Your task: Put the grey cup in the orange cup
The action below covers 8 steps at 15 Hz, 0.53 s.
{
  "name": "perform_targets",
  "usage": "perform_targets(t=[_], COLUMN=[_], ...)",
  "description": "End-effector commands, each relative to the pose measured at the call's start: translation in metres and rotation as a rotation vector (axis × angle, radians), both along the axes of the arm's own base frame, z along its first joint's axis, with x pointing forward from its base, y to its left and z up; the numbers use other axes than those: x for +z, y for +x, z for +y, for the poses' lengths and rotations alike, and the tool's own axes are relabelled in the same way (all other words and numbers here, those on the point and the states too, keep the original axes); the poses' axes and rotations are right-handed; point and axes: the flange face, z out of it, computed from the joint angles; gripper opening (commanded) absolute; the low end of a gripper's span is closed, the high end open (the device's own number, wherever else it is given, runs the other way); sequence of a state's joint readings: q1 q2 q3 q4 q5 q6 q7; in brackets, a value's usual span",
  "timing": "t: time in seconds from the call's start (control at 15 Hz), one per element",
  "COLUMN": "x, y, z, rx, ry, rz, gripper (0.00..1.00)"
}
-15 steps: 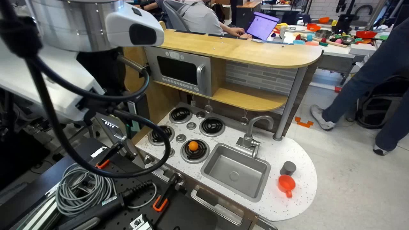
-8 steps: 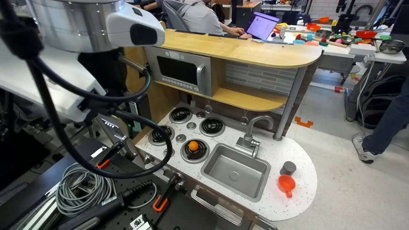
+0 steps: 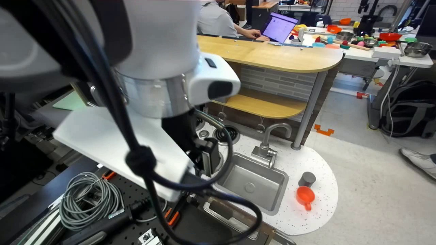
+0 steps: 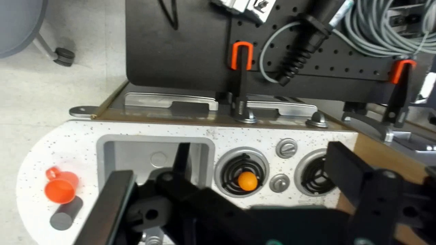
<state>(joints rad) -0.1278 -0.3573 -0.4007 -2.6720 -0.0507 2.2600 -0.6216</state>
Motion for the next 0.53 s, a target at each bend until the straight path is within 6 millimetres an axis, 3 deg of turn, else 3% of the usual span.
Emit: perform_targets(t=[0.0, 0.47], x=[-0.048, -0.147], y=[0.012, 0.018], z=[-0.061, -0.149], rx=[-0.030, -0.187], ry=[-0.069, -0.186], rz=[0.018, 0.090], gripper=[1.00, 1.00])
